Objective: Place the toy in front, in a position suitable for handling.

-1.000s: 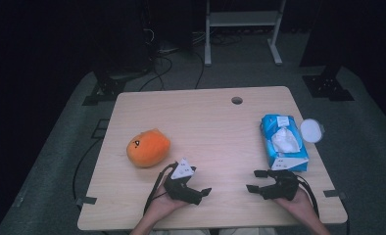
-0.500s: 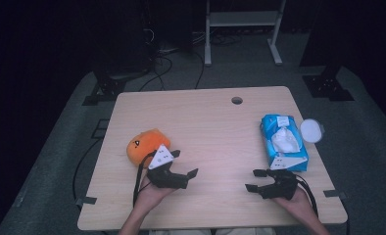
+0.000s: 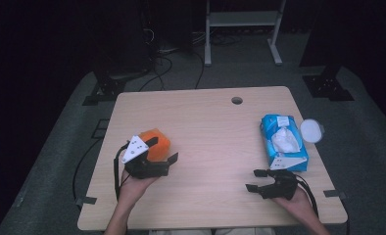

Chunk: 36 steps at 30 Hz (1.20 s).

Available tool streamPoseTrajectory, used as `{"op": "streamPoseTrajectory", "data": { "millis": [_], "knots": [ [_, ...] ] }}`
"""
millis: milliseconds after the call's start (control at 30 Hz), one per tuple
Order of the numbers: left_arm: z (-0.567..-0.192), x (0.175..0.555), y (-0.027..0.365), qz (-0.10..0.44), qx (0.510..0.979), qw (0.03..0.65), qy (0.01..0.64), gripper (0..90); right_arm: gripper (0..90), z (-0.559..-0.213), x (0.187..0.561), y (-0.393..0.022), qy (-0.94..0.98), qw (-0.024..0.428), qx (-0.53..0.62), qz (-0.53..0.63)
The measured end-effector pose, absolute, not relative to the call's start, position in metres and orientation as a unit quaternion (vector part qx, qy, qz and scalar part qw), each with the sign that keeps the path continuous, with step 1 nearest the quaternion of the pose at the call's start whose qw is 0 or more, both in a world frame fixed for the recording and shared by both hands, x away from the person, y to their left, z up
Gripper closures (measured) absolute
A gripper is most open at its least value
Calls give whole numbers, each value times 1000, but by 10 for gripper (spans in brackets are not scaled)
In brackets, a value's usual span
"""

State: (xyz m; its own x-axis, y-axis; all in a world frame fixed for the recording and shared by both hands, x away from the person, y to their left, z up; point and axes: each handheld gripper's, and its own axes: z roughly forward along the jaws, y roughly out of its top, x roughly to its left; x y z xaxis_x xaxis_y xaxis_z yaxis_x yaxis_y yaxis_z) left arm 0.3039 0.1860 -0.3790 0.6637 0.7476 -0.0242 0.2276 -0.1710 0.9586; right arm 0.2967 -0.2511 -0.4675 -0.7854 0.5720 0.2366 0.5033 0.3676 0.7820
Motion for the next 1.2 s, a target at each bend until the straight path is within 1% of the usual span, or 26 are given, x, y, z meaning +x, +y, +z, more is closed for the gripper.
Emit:
{"op": "streamPoseTrajectory", "data": {
  "millis": [333, 533, 633, 667, 767, 1033, 1200],
  "knots": [
    [-381, 310, 224, 270, 703, 538, 378, 90, 274, -468, 297, -250, 828, 37, 325, 455],
    [-386, 314, 238, 282, 691, 532, 400, 90, 274, -468, 297, -249, 830, 36, 324, 453],
    [-393, 318, 245, 289, 680, 529, 417, 90, 274, -469, 296, -248, 831, 36, 324, 451],
    [-400, 321, 247, 293, 671, 526, 432, 90, 274, -469, 297, -248, 831, 36, 324, 452],
    [-410, 327, 249, 298, 677, 510, 440, 90, 274, -469, 296, -248, 831, 36, 323, 452],
    [-421, 335, 250, 288, 676, 507, 450, 90, 274, -469, 296, -247, 833, 35, 321, 450],
    [-437, 342, 252, 274, 685, 488, 466, 91, 275, -468, 295, -247, 833, 36, 319, 452]
  ]
}}
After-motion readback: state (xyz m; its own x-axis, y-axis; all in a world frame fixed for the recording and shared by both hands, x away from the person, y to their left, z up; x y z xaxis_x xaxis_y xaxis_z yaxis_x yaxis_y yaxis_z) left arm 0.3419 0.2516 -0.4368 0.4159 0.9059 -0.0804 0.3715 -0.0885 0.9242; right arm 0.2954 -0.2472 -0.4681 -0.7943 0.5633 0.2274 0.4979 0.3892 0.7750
